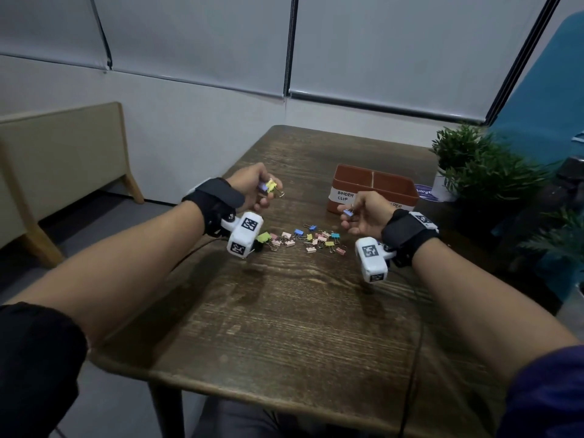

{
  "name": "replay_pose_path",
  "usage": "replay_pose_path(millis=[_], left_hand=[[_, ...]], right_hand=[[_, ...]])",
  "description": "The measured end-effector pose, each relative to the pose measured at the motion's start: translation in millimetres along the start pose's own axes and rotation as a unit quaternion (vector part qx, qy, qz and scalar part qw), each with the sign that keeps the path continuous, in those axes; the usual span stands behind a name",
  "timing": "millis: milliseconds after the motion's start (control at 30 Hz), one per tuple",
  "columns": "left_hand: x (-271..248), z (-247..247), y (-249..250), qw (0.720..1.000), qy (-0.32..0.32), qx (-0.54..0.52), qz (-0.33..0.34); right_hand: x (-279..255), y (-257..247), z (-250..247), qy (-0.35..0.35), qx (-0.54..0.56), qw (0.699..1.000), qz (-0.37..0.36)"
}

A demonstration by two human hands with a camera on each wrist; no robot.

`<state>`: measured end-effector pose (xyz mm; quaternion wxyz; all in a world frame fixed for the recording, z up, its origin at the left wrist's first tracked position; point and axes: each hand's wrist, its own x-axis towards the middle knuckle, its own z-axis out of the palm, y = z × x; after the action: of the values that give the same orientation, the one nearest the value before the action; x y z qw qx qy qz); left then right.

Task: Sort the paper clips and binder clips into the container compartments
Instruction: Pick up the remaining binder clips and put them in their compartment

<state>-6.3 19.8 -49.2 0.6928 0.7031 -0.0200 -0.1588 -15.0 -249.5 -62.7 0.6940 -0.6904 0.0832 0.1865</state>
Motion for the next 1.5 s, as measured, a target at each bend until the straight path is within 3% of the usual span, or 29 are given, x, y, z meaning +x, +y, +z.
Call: replay_pose_path(millis=[133,200,233,333,367,400,533,633,700,767,833,1000,1100,1200,1400,1500], left_hand=[[-9,-18,-15,0.991,-0.049,-0.057,-0.114],[-12,-19,-20,0.99,-0.024,-0.006,-0.142],[-14,-17,-23,0.989,-0.001,0.06,-0.135],[-18,-18,-30,0.957,0.056,0.279,-0.062],[-18,-22,-34,0.943,0.065,0.323,-0.046],[-18,-27,-36,0.935,0.064,0.346,-0.045],[-22,-37,-40,0.941,0.03,0.328,-0.084],[-29,-32,-38,0.939,0.03,0.341,-0.04],[-32,-26,-33,0.897,0.045,0.44,-0.004],[-34,-20,-32,0.824,0.057,0.564,0.004],[-32,-14,-35,0.785,0.045,0.617,0.003],[-29,-8,-48,0.747,-0.04,0.664,0.012],[-24,-6,-56,0.743,-0.048,0.666,0.056],[-21,-5,-61,0.716,-0.046,0.692,0.08],[-18,8,-63,0.661,-0.009,0.745,0.093],[-18,12,-60,0.662,-0.002,0.746,0.075]], right_hand=[[8,3,24,0.011,-0.06,0.998,0.011],[15,6,36,0.014,-0.216,0.976,-0.023],[18,7,40,0.022,-0.342,0.937,-0.059],[21,9,54,0.057,-0.648,0.742,-0.161],[22,8,57,0.055,-0.69,0.7,-0.176],[22,7,59,0.044,-0.709,0.679,-0.185],[25,2,62,-0.017,-0.702,0.682,-0.207],[27,1,69,-0.02,-0.703,0.677,-0.217],[28,4,74,-0.033,-0.707,0.676,-0.207],[29,8,79,-0.047,-0.711,0.675,-0.192],[33,11,83,-0.051,-0.718,0.668,-0.189],[40,9,87,-0.083,-0.733,0.645,-0.2],[42,10,86,-0.088,-0.737,0.634,-0.216],[43,14,88,-0.08,-0.739,0.629,-0.23],[42,18,92,-0.034,-0.72,0.661,-0.208],[42,14,90,-0.023,-0.706,0.68,-0.198]])
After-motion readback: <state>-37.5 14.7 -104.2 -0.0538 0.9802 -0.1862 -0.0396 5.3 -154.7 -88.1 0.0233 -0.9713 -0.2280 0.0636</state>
